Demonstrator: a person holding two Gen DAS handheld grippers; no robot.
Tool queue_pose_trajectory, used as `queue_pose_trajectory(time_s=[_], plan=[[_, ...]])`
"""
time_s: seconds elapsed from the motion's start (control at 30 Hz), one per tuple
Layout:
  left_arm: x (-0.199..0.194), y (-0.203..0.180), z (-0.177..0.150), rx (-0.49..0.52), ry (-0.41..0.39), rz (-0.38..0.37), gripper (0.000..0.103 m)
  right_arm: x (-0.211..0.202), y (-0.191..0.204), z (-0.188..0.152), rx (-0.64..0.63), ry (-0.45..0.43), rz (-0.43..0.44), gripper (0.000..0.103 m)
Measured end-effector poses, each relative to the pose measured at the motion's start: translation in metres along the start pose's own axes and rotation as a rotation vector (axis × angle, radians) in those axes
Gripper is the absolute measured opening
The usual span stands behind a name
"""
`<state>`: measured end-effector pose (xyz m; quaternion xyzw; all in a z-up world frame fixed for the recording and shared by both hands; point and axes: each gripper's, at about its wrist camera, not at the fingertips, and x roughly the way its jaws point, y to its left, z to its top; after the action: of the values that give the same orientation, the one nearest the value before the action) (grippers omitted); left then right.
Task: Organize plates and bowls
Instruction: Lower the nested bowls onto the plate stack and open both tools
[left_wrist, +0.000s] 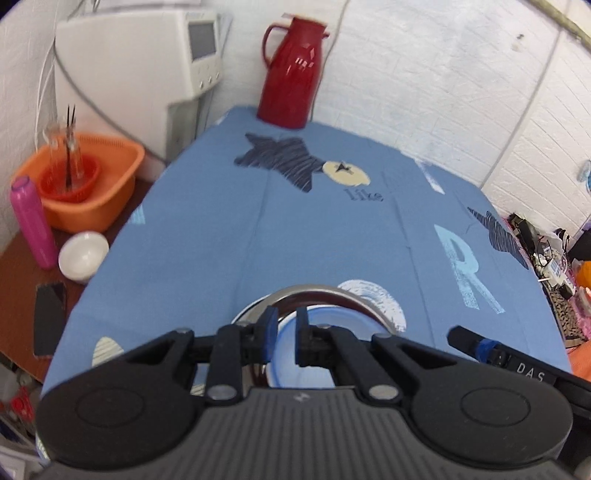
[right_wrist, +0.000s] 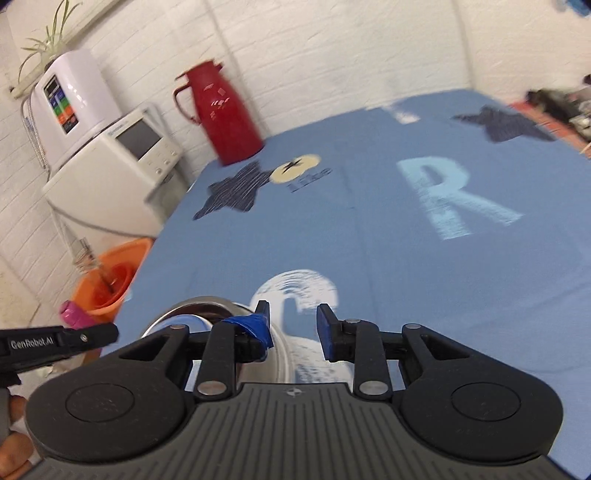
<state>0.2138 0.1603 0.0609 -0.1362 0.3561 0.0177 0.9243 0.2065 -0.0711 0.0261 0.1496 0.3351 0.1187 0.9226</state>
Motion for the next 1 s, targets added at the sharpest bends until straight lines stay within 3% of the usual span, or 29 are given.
queue_pose_trajectory(time_s=[0.1, 0.2, 0.27, 0.33, 0.47, 0.57, 0.67, 0.87, 0.9, 0.93, 0.97, 1.0], plan=[[-0.014, -0.023, -0.009, 0.062, -0.071, 0.027, 0.000, -0.024, -0.013, -0.014, -0.009, -0.106, 0.050, 0.012], [-0.029, -0.039, -0.019, 0.088, -0.119, 0.005, 0.000, -0.040, -0.027, -0.024, 0.019, -0.122, 0.056, 0.013], [-0.035, -0.048, -0.026, 0.098, -0.108, -0.014, 0.000, -0.049, -0.040, -0.030, 0.073, -0.096, 0.085, 0.013], [-0.043, -0.054, -0.034, 0.095, -0.093, -0.039, 0.000, -0.060, -0.051, -0.038, 0.117, -0.080, 0.058, 0.014], [-0.069, -0.058, -0.065, 0.067, -0.129, -0.059, 0.000, -0.096, -0.068, -0.070, 0.198, -0.167, -0.048, 0.016], [-0.084, -0.062, -0.101, 0.049, -0.146, -0.064, 0.000, -0.106, -0.076, -0.089, 0.185, -0.137, -0.144, 0.018], [-0.090, -0.078, -0.129, 0.131, -0.136, -0.046, 0.000, -0.115, -0.077, -0.101, 0.154, -0.155, -0.159, 0.018], [-0.101, -0.101, -0.170, 0.191, -0.129, -0.051, 0.000, -0.132, -0.067, -0.130, 0.076, -0.163, -0.133, 0.020], [-0.104, -0.104, -0.179, 0.215, -0.142, -0.034, 0.005, -0.136, -0.066, -0.136, 0.061, -0.167, -0.137, 0.021], [-0.107, -0.107, -0.186, 0.240, -0.152, -0.012, 0.018, -0.140, -0.065, -0.143, 0.048, -0.170, -0.150, 0.021], [-0.111, -0.108, -0.192, 0.259, -0.167, 0.004, 0.069, -0.143, -0.065, -0.149, 0.041, -0.172, -0.163, 0.021], [-0.118, -0.107, -0.199, 0.263, -0.205, 0.000, 0.078, -0.146, -0.066, -0.155, 0.037, -0.173, -0.175, 0.022]])
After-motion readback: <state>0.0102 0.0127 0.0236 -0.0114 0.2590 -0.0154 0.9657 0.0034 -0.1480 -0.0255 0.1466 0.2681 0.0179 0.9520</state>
